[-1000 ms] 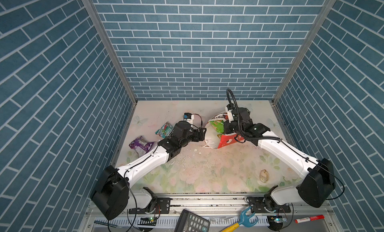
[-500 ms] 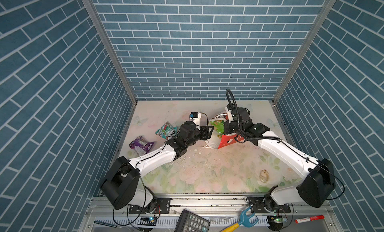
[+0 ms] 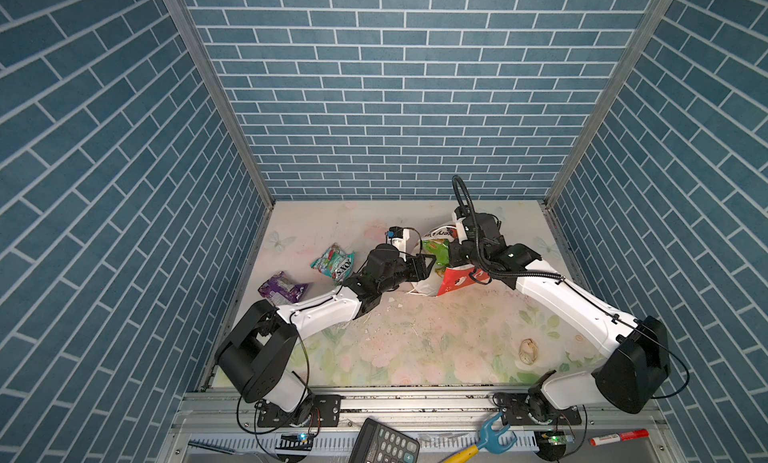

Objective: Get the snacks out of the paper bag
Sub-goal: 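Move the left gripper back to the bag opening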

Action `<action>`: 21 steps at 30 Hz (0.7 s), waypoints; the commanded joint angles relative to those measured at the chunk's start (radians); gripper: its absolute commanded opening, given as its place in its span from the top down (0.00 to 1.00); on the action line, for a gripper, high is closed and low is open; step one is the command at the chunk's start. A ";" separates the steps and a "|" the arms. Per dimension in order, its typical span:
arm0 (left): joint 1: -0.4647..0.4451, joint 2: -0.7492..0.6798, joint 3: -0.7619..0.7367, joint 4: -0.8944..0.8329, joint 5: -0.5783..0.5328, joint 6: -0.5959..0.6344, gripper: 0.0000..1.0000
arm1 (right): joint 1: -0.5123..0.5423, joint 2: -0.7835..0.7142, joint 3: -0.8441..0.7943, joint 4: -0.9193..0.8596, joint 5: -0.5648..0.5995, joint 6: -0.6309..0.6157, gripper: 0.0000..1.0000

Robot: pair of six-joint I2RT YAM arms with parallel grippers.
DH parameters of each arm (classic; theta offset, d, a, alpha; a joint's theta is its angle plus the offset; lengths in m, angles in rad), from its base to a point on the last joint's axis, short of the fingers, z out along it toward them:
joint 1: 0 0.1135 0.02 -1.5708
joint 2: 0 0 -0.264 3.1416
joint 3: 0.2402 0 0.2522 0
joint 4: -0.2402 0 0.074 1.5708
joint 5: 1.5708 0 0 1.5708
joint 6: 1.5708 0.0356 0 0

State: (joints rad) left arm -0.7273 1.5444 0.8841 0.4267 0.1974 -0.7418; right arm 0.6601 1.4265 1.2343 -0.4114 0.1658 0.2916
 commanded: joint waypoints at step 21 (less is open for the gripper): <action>0.025 0.242 0.133 0.148 -0.034 -0.229 0.14 | 0.003 -0.014 0.014 0.030 0.014 0.058 1.00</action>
State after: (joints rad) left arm -0.7132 1.7676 1.0008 0.5022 0.1764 -0.9165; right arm 0.6601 1.4269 1.2350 -0.4110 0.1658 0.3103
